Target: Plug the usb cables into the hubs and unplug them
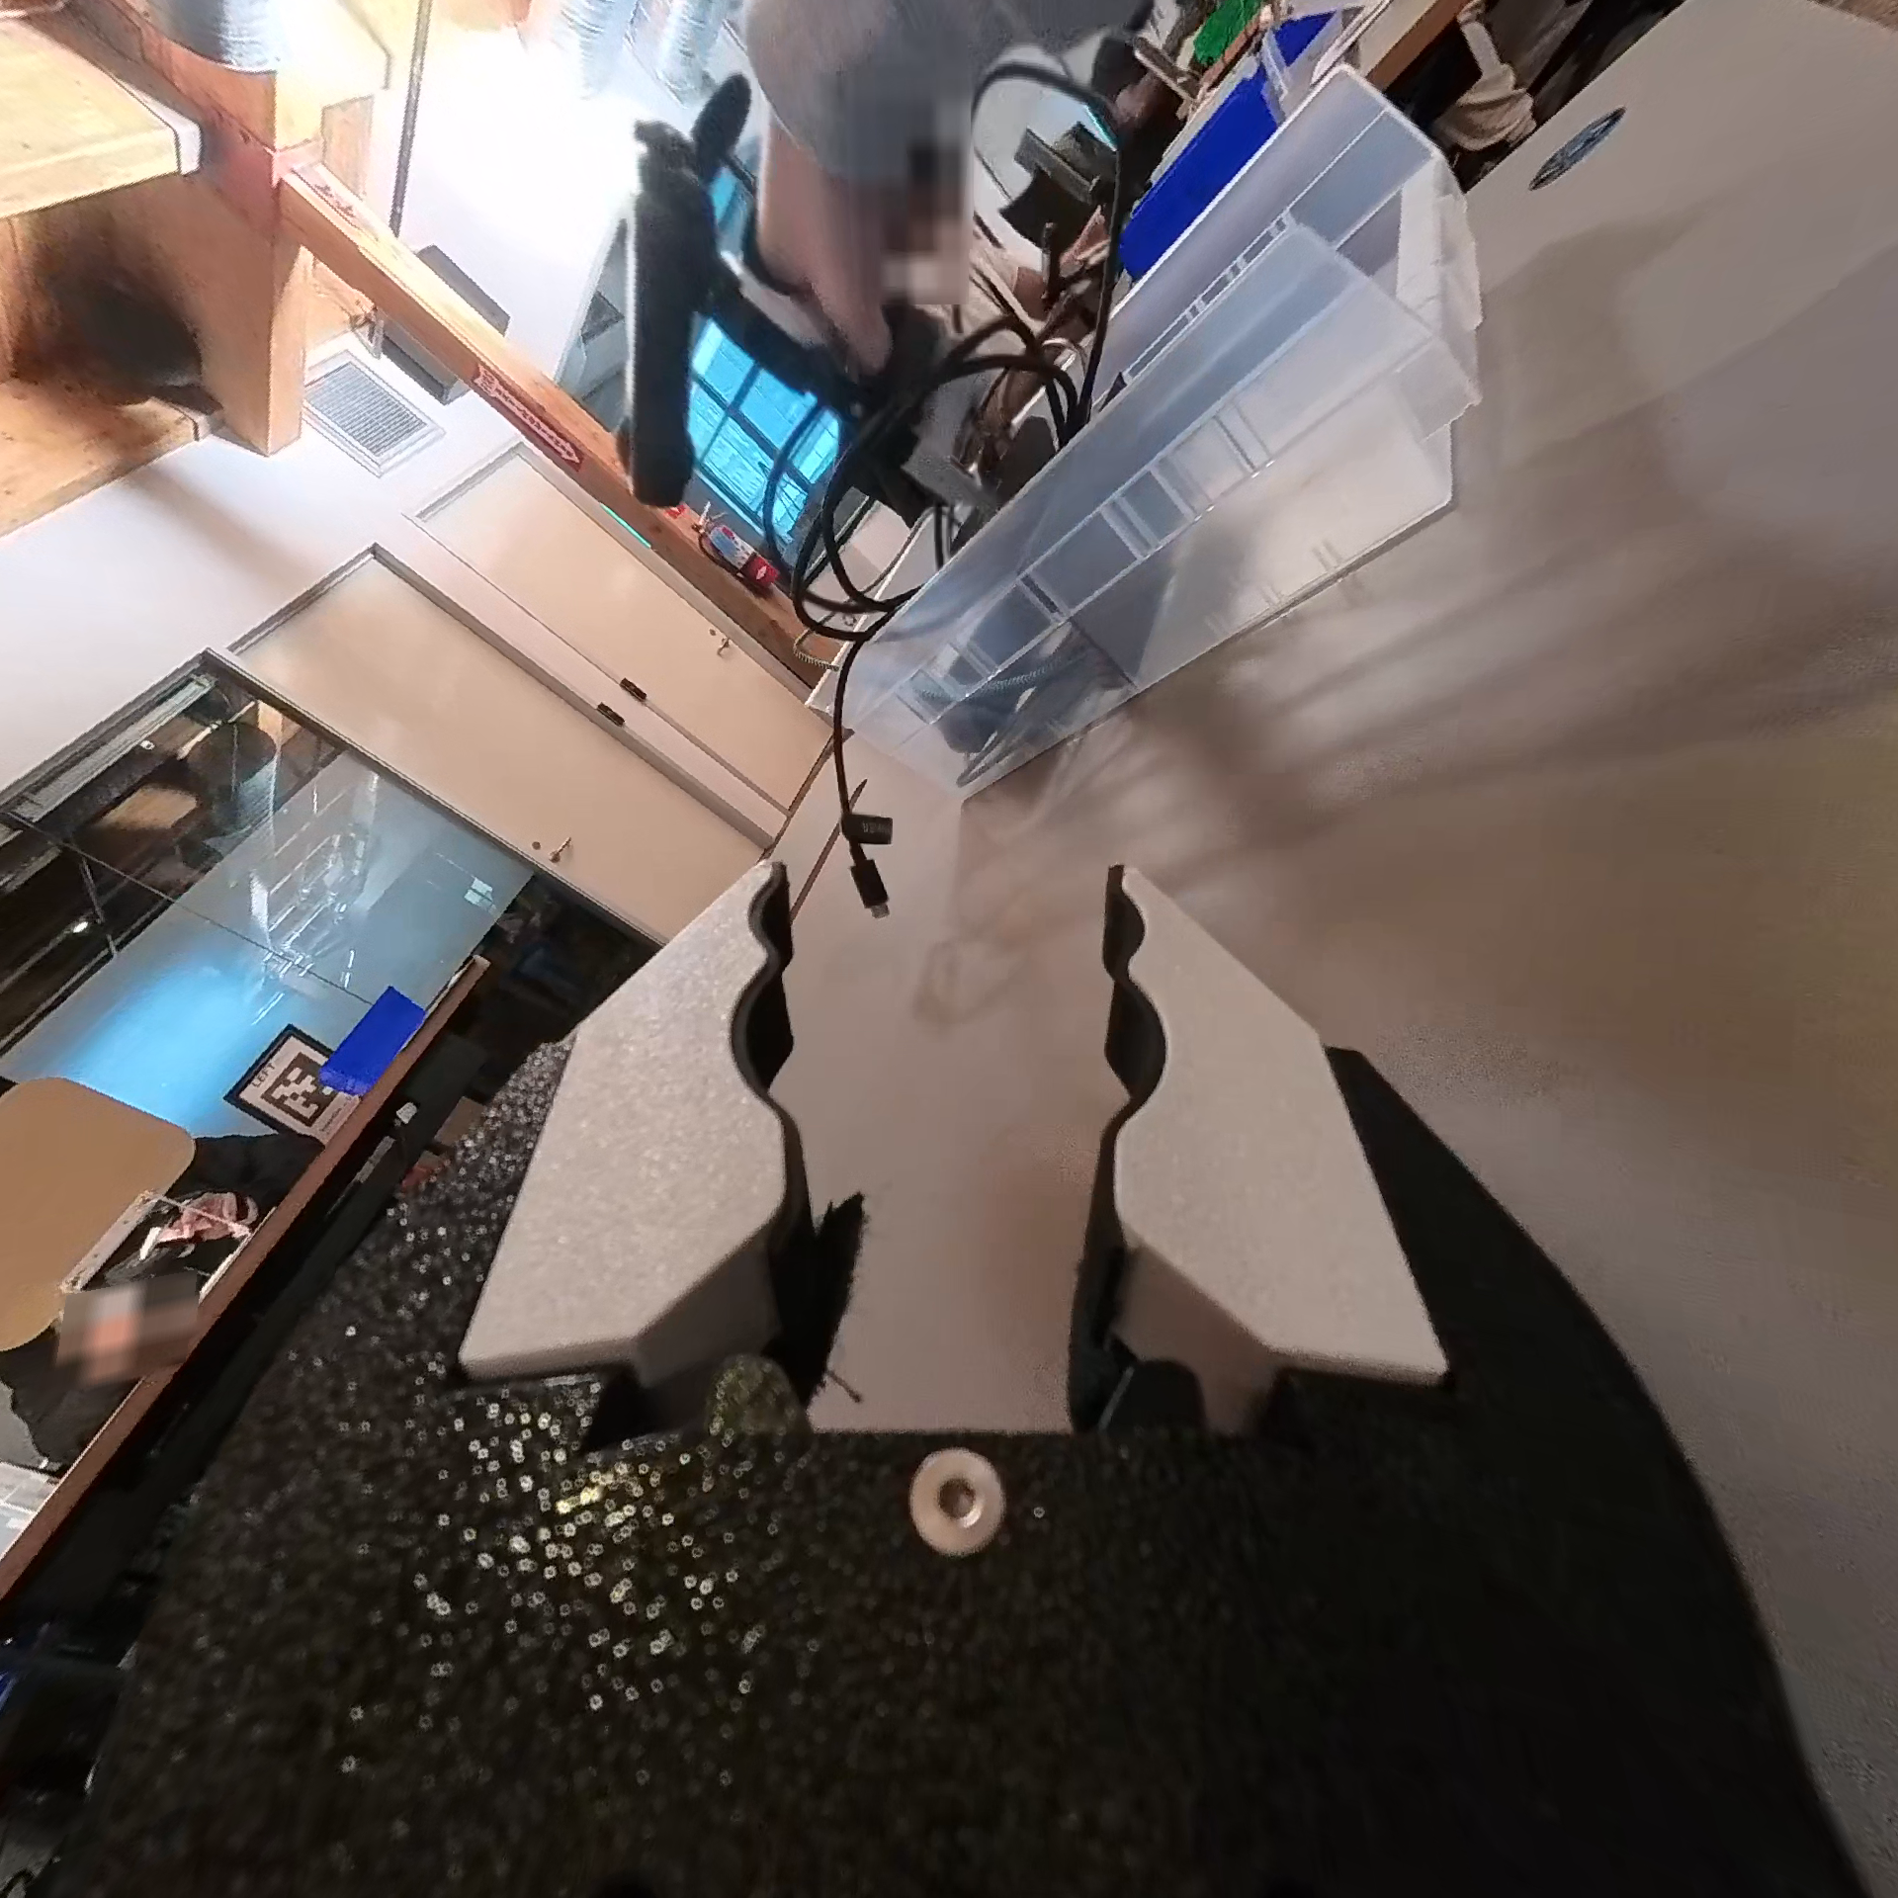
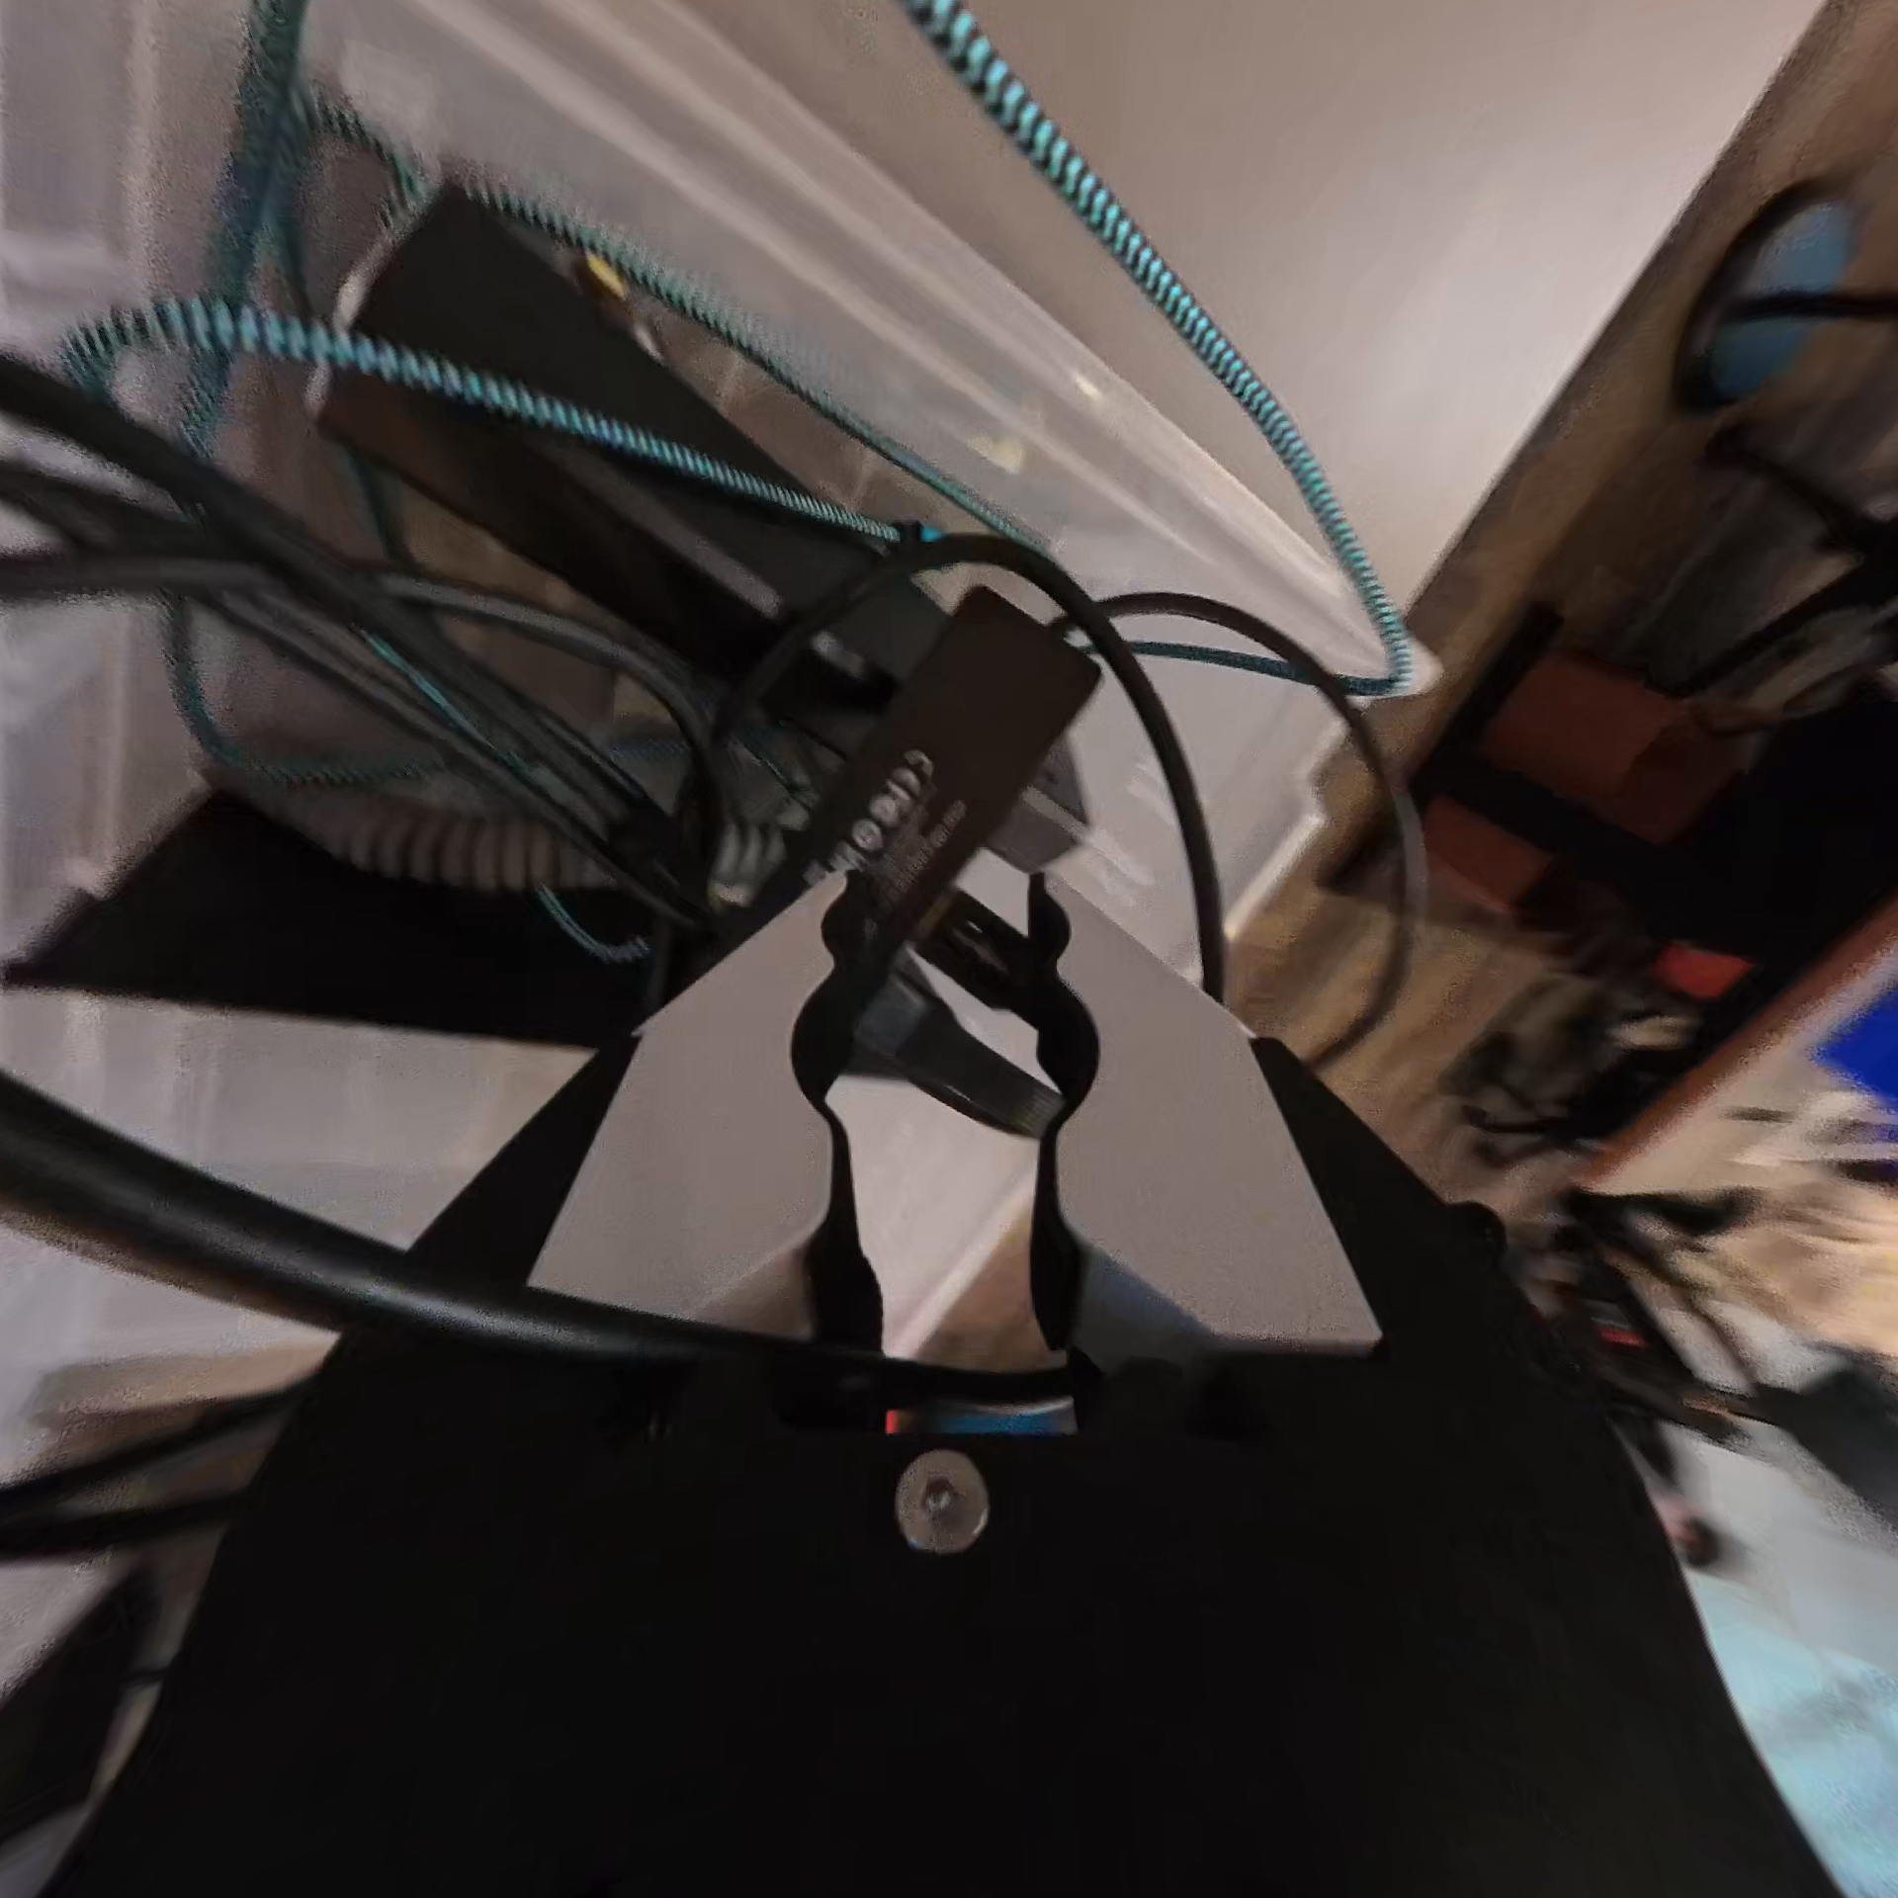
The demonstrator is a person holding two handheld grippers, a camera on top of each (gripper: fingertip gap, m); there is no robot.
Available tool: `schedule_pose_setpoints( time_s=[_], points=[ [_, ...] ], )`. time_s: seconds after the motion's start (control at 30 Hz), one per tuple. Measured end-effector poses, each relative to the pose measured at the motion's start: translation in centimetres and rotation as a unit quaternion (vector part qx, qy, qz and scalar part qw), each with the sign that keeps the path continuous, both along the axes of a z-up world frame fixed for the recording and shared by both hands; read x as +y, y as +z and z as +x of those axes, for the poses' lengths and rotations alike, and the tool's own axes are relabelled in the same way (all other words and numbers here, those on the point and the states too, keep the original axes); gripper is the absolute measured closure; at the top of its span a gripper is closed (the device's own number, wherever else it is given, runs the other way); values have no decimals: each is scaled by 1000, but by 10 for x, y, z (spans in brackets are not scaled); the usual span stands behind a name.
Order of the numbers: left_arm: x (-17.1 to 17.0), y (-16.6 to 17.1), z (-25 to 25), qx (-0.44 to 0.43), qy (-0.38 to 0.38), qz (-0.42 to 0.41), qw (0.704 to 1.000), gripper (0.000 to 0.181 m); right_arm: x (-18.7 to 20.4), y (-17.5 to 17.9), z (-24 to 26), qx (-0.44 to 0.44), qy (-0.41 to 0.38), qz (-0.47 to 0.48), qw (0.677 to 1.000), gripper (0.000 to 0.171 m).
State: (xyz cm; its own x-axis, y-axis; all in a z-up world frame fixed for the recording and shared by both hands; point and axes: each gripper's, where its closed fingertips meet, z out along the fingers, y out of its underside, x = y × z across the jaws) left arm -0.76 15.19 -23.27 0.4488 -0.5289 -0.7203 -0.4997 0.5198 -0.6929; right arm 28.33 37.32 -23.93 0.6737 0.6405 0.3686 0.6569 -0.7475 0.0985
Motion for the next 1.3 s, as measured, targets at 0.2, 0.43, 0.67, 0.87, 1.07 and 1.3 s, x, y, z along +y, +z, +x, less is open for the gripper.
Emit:
schedule_pose_setpoints(
  time_s=[0.2, 0.43, 0.67, 0.87, 1.07, 1.3],
  points=[
    [1, -1, 0, 3, 0, -1, 1000, 122, -25, 46, -5, -105, 124, -106, 981, 142],
    [1, -1, 0, 7, 2, 2, 1000, 122, -40, 81, -15, -83, 96, -170, 977, 91],
    [-1, -2, 2, 13, -2, 7, 1000, 122, 32, 113, 1, -266, 263, -6, 927, 80],
    [-1, -3, 3, 15, -2, 6, 1000, 122, 53, 110, -9, -343, 348, 33, 872, 64],
    [0, -4, 2, 14, -2, 2, 1000, 122, 23, 79, -20, -281, 392, -58, 874, 62],
    [0, -6, 3, 17, -4, -1, 1000, 122, -1, 70, -9, -269, 373, -115, 881, 47]
  ],
)
